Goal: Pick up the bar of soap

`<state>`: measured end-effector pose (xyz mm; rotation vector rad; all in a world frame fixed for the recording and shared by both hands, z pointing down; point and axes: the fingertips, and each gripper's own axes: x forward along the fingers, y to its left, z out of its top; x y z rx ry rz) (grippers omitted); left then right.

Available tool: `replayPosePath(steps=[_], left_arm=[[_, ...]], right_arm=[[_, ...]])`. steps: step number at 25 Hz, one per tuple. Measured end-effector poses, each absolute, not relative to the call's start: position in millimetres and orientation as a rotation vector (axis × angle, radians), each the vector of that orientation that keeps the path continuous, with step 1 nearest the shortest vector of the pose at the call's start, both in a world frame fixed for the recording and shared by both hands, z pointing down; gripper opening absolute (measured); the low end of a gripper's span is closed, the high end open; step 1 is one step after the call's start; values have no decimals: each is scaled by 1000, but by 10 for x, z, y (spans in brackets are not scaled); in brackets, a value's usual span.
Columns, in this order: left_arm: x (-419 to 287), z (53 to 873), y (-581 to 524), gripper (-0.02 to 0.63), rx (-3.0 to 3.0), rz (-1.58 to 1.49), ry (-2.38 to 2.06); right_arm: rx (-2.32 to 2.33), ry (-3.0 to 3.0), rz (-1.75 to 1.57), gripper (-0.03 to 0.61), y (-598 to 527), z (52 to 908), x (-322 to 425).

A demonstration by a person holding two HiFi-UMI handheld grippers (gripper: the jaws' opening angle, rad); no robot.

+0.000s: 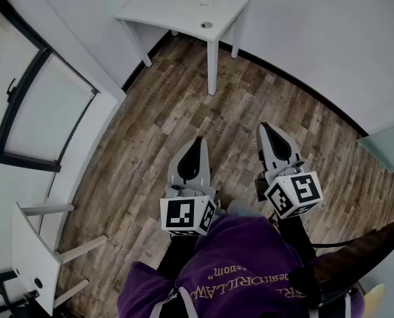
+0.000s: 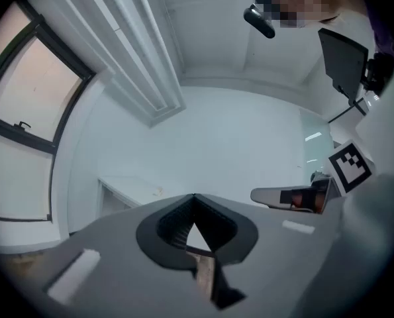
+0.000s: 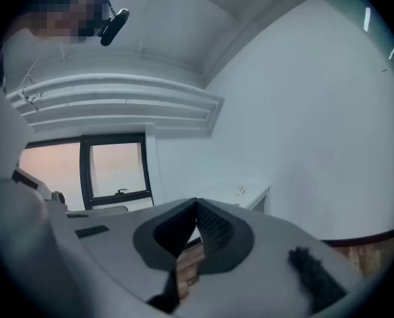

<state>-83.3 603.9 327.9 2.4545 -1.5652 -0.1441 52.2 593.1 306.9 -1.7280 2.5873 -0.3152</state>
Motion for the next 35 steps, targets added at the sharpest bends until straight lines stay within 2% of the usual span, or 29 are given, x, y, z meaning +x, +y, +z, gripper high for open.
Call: replayPosePath(steps=[8,23,35], left_arm=[[-935,3481,5676,5,2416,-130,-1560],[-636,3358,4107,5,2346,-148,-1704],[-570,3396,3429,5,2280,-124,-1822]], right_arm=[[-1732,2590,-308,8,5544,3203,446],[-1545,2734,-267,8,3863,3102,602],[-1469,2770,-285,8,3110,3150,718]])
